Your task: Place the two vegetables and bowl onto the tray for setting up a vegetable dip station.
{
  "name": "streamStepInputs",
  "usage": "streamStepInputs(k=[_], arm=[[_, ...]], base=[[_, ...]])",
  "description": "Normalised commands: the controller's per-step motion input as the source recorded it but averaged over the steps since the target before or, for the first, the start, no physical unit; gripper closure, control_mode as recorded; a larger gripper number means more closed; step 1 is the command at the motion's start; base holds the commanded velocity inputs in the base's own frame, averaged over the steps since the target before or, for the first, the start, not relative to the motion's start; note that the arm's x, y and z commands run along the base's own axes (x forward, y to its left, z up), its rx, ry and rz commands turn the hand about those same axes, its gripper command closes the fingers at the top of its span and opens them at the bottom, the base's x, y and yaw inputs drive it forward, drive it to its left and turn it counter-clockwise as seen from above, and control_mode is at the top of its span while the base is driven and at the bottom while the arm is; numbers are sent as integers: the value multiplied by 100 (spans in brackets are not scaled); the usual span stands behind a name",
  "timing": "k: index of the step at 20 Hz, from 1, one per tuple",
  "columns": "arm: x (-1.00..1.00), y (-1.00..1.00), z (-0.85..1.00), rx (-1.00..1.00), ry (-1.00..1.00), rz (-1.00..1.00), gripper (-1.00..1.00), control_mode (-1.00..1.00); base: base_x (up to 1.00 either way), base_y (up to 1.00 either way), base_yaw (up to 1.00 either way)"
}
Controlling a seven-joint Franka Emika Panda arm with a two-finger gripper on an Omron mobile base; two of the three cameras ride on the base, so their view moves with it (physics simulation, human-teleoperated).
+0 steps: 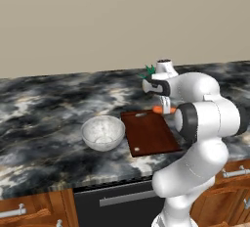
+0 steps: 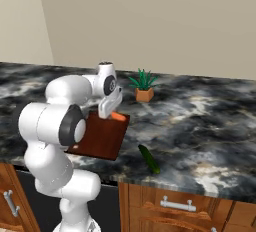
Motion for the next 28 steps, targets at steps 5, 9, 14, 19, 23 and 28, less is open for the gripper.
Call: streamStepInputs(k=[5,9,14,19,23,28], arm=[[12,31,0,0,8,23,100,-100],[22,7,-5,0,2,11,100,-100],[29,0,-20,1,-3,5,100,-100],[21,0,-28,2,-12,5,100,-100],[12,0,-32,1,-13,5,100,-100],[3,0,-38,2,-13,5,100,-100]], base=[[0,0,0],[0,0,0],[0,0,0],[0,0,0],[0,0,0],[0,0,0]])
